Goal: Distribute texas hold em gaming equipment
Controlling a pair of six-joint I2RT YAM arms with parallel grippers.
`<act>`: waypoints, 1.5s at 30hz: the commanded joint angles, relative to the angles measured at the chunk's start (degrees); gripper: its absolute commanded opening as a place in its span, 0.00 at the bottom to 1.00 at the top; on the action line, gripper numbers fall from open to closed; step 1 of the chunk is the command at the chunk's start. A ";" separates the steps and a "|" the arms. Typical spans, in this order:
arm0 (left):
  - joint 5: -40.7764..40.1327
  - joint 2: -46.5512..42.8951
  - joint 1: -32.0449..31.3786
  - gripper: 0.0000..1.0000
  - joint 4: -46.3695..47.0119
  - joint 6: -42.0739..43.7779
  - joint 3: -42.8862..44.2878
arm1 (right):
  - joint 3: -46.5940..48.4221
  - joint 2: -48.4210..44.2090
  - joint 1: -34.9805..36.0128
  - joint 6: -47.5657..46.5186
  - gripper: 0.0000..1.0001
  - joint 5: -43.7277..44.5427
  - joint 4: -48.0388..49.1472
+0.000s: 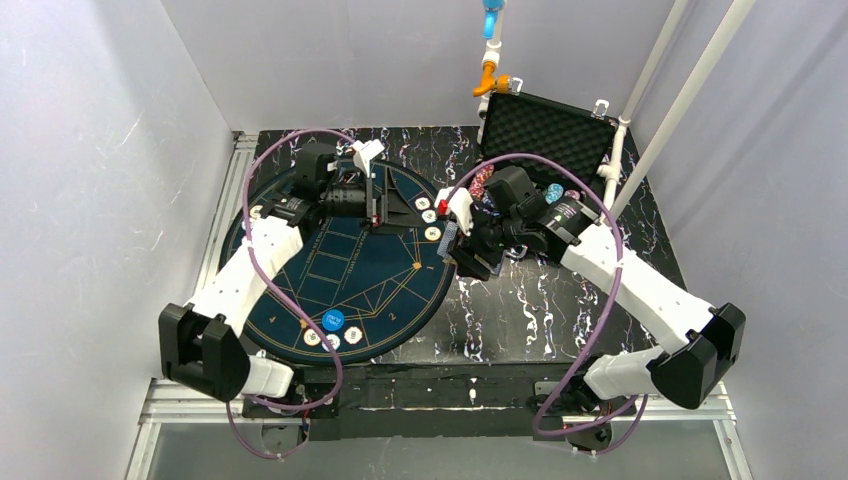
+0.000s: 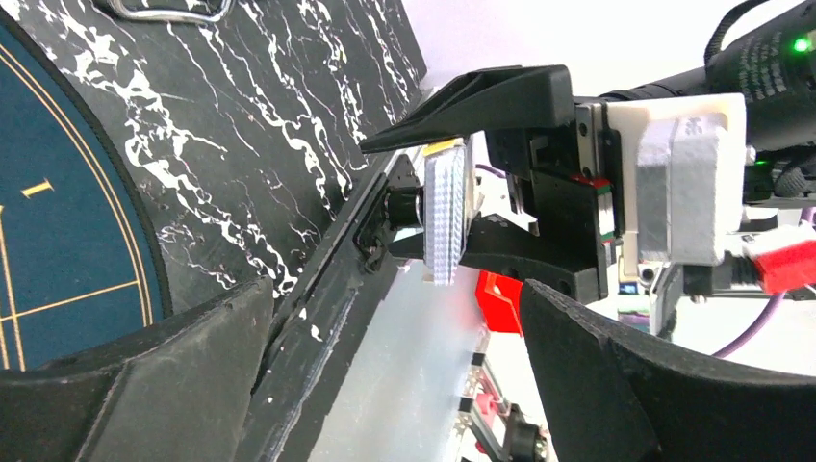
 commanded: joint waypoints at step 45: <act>8.95 6.64 -5.47 0.61 8.62 -5.16 -1.29 | 6.33 5.46 0.10 -1.87 0.01 -6.83 -4.16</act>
